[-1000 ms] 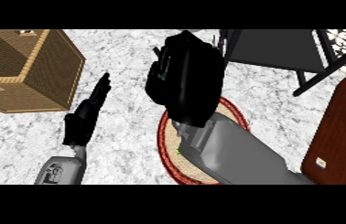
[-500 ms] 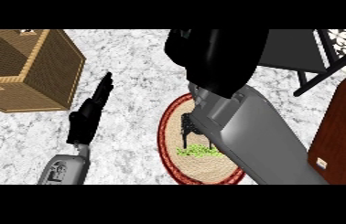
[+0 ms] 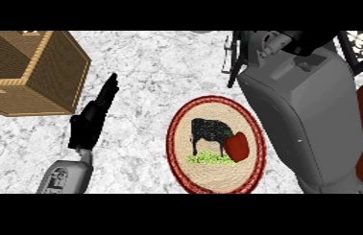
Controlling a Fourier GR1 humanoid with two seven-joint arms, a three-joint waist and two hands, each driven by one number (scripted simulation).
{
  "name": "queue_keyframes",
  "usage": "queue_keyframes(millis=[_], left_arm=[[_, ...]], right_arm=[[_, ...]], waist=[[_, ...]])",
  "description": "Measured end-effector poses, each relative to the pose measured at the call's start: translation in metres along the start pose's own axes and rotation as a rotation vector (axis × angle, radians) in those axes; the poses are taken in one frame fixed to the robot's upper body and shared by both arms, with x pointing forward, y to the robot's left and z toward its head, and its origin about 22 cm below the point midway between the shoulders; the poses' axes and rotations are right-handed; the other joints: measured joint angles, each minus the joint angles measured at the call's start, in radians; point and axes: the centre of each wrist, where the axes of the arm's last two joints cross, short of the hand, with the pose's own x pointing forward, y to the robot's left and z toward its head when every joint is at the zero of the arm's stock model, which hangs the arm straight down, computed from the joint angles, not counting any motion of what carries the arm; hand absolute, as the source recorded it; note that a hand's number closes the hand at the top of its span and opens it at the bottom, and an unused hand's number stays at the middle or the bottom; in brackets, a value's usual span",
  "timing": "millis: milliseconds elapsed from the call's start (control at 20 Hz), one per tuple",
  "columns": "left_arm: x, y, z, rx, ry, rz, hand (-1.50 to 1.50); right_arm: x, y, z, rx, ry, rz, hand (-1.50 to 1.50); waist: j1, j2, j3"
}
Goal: Pick the eggplant from the placemat and place it in the tiered shelf
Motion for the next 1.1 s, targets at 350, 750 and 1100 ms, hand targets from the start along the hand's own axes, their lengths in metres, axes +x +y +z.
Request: queue_keyframes(millis=[350, 750, 1100], left_arm=[[-0.003, 0.003, 0.001, 0.003, -0.004, 0.009, 0.0], [0.0, -0.008, -0.002, -0.009, -0.002, 0.004, 0.0], [-0.001, -0.009, 0.001, -0.007, -0.008, 0.009, 0.0]], right_arm=[[-0.011, -0.009, -0.034, -0.043, 0.022, 0.071, 1.5], [-0.028, 0.012, -0.057, -0.072, 0.028, 0.184, 1.5], [-0.059, 0.043, -0.081, -0.101, -0.046, 0.249, 1.5]], waist=[[0.003, 0.001, 0.0], [0.008, 0.004, 0.0], [0.014, 0.006, 0.0]])
